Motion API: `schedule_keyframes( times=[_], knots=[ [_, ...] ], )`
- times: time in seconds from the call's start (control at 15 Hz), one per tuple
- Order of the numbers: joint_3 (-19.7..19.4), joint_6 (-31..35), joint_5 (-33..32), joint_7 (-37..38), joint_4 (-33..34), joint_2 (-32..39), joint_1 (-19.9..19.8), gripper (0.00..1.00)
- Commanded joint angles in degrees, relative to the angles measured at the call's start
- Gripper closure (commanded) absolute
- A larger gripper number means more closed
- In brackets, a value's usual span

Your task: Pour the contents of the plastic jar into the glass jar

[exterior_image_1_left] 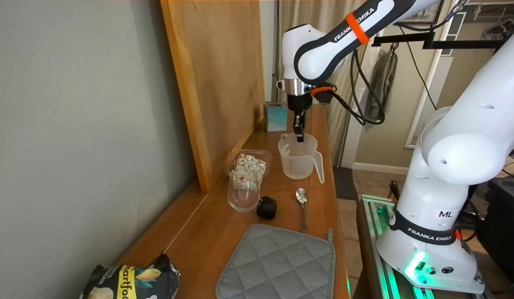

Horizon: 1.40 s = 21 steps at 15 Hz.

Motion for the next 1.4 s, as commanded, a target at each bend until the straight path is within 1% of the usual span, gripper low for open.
schedule_keyframes(
  times=[0.0,0.2,0.27,0.33,0.53,0.6,0.67,0.93,1.33],
  knots=[
    [-2.26,0.75,1.48,-6.01,2.02,1.35,1.82,0.99],
    [-3.27,0.04,2.46,-10.19,3.22,1.84,2.89,0.99],
    [-2.36,0.22,0.56,-6.85,1.03,0.26,1.86,0.99],
    [-2.46,0.21,0.55,-7.11,1.16,0.33,1.91,0.95],
    [-2.45,0.19,0.55,-7.05,1.09,0.37,1.91,0.95],
    [-2.45,0.19,0.55,-7.05,1.09,0.38,1.91,0.99],
    [-2.75,0.61,1.15,-8.31,0.88,0.23,2.34,0.99],
    [-1.78,1.42,-0.65,-9.11,1.08,-1.09,2.78,0.99],
    [-3.02,2.75,1.35,-15.1,1.31,-1.99,4.8,0.99]
  ],
)
